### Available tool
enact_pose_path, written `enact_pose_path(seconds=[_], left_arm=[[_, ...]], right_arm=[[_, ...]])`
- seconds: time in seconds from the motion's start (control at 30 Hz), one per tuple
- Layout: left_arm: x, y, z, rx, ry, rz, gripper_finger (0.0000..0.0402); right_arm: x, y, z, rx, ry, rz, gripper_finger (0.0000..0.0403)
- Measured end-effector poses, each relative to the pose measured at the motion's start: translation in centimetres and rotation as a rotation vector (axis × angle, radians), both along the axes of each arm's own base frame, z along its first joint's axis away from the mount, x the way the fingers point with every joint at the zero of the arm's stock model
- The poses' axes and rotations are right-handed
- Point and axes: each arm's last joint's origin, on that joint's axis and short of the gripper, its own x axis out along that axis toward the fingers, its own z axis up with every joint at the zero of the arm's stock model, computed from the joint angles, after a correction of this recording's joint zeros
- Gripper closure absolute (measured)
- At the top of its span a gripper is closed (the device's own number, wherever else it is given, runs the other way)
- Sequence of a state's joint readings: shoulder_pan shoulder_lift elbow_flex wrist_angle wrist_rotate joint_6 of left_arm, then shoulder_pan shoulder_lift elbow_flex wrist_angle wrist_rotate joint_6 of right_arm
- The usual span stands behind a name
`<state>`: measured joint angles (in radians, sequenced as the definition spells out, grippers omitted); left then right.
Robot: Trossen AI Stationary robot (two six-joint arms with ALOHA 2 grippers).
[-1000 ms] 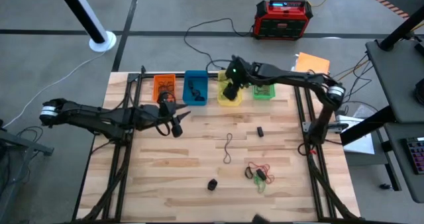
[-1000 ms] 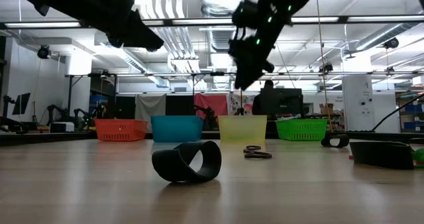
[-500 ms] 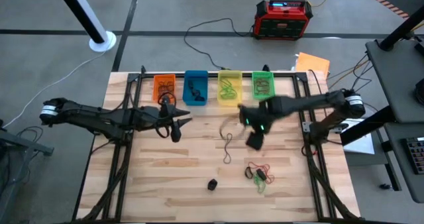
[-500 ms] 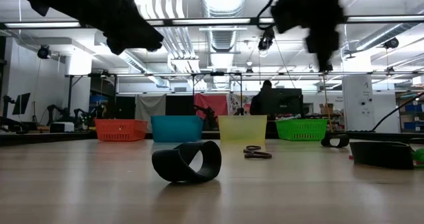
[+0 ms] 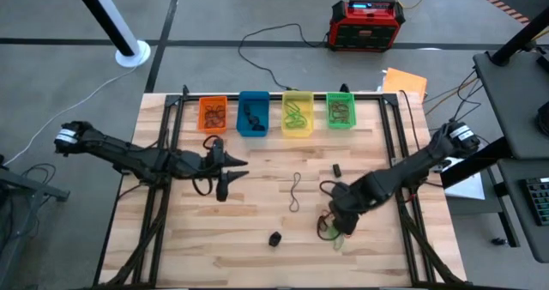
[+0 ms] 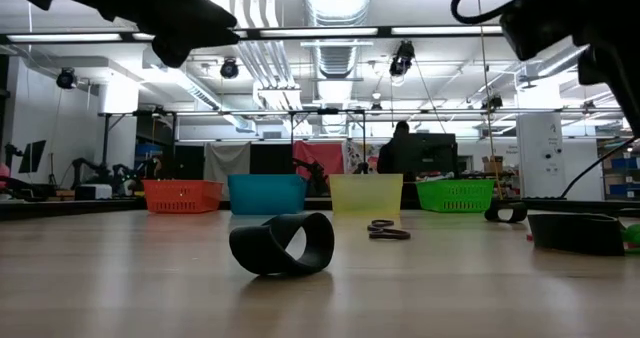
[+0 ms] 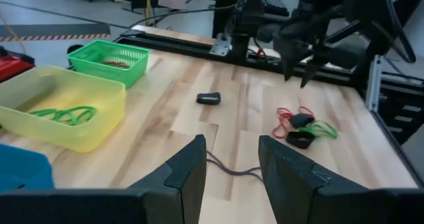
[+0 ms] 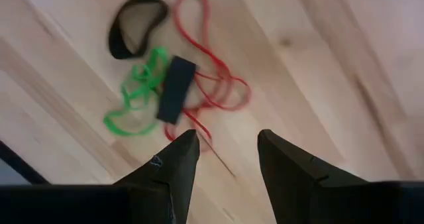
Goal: Sort rubber bands into baskets
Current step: Put the black rubber band into the blue bin
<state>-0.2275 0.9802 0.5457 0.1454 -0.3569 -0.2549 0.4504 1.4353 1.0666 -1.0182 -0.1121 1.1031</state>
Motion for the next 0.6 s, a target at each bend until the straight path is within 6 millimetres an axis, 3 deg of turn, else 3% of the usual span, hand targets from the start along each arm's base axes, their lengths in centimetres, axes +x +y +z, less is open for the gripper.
enact_pose_path(seconds=[0.3, 0.6], left_arm=[[0.0, -0.2, 0.2, -0.013, -0.022, -0.006, 0.0278], [0.1, -0.3, 0.4, -0.018, -0.042, -0.009, 0.0278]], right_arm=[[0.1, 1.2, -2.6, -0.017, -0.161, -0.015, 0.0252], [0.2, 1.2, -3.0, -0.036, -0.194, -0.063, 0.0252]])
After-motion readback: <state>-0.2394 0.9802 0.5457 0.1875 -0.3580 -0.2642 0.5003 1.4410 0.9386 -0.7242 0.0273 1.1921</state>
